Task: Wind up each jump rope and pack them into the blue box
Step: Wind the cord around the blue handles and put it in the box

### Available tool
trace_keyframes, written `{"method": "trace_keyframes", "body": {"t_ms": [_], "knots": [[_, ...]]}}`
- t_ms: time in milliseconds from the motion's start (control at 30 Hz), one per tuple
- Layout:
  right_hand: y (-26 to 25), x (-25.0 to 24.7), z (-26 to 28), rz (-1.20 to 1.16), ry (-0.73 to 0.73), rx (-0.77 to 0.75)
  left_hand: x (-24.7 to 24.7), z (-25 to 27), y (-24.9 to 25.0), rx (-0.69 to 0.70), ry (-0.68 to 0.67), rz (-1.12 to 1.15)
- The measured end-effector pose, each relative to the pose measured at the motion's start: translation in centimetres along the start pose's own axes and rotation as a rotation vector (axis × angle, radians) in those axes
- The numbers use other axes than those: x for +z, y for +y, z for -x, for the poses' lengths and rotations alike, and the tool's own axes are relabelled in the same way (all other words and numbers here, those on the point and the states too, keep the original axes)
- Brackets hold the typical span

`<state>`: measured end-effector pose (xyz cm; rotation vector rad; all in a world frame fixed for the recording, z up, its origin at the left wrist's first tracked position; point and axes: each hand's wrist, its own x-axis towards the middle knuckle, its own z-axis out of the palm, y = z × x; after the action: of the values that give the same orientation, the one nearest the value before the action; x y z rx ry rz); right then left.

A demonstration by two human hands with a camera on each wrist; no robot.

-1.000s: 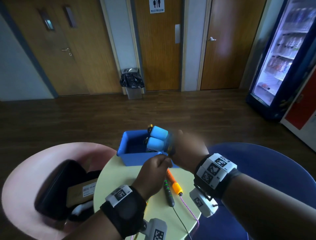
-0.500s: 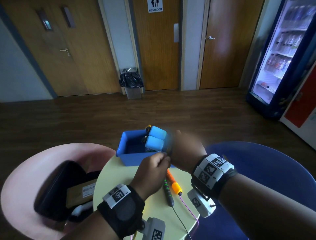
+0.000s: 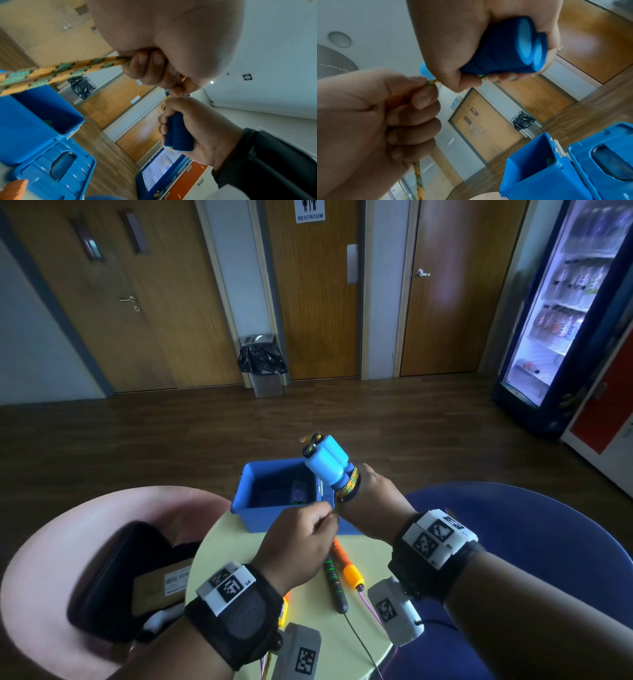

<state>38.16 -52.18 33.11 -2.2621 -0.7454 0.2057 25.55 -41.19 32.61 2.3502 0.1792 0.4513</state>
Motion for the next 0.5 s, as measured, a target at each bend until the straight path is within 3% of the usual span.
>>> {"method": "trace_keyframes", "body": {"t_ms": [233, 433, 500], "knots": [[-0.1, -0.2, 0.3, 0.056, 0.0, -0.04, -0.3, 0.1, 0.1, 0.078, -0.012, -0.221], [-0.9, 0.3, 1.1, 0.395, 0.08, -0.166, -0.7, -0.2, 0.1, 0.048, -0.064, -0.18], [-1.2, 0.2, 1.2, 0.537, 0.119, -0.202, -1.2, -0.2, 0.1, 0.072, -0.096, -0.257]]}}
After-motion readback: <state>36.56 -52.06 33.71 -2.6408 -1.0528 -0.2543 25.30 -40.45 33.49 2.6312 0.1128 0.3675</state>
